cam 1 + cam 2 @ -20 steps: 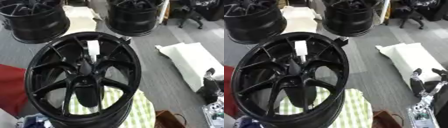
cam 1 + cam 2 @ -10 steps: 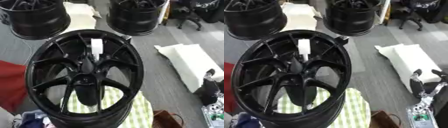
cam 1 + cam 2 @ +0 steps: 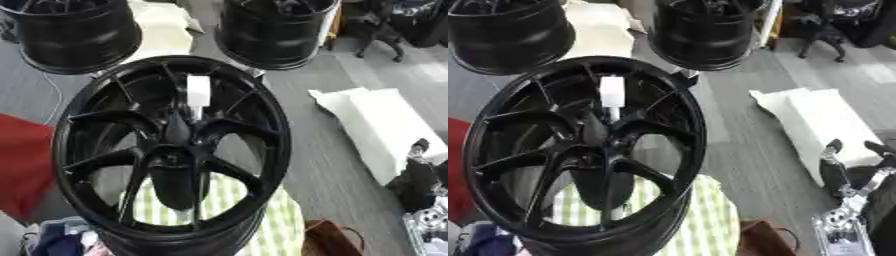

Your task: Pull the pin out of the wheel hub.

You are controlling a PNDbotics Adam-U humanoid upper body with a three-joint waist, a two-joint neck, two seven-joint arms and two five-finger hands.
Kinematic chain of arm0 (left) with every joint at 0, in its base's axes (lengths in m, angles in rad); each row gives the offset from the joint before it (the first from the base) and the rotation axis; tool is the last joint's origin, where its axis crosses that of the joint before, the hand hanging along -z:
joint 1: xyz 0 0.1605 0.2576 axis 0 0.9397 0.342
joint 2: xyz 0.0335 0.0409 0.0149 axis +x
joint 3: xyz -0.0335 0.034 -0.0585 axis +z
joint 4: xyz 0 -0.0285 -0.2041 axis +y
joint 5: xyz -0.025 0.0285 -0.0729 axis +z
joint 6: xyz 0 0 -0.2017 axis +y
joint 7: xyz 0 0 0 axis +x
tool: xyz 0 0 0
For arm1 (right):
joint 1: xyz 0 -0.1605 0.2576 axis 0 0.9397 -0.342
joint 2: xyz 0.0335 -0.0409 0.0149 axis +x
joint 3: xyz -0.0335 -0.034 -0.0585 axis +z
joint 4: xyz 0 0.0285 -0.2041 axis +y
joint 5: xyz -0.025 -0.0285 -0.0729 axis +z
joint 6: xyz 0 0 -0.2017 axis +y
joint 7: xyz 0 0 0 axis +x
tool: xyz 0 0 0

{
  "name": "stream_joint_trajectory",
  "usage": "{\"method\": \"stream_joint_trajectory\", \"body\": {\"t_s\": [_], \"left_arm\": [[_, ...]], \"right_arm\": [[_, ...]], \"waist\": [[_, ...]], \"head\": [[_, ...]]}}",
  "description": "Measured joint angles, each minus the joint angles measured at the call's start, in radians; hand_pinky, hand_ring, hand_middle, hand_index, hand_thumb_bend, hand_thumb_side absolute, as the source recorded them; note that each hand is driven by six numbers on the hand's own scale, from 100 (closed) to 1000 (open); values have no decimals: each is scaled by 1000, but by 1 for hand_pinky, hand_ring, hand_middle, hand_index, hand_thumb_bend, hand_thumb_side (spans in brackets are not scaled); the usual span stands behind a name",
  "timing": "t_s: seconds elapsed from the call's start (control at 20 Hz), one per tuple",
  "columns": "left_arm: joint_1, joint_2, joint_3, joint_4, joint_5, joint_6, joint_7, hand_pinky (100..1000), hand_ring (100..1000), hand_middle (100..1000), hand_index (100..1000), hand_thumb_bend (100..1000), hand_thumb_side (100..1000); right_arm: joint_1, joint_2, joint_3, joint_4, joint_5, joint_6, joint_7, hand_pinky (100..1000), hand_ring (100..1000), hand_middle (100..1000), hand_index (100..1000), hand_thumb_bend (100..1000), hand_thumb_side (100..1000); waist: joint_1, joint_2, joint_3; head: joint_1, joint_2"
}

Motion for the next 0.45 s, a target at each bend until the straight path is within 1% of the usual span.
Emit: {"method": "stream_joint_trajectory", "body": {"t_s": [0.2, 0.45], "left_arm": [[6, -43, -21, -53, -24, 17, 13, 569, 544, 578, 805, 100, 595], [6, -59, -41, -112, -45, 83, 28, 569, 543, 576, 804, 100, 591]], "right_arm": [[-1, 0, 1, 0, -1, -2, -2, 144, 407, 788, 662, 312, 155], [-3, 0, 6, 0, -1, -2, -2, 144, 407, 788, 662, 314, 155]], "waist": [[0, 2, 0], [-4, 5, 0]], "head": [[4, -5], [8, -5]]}}
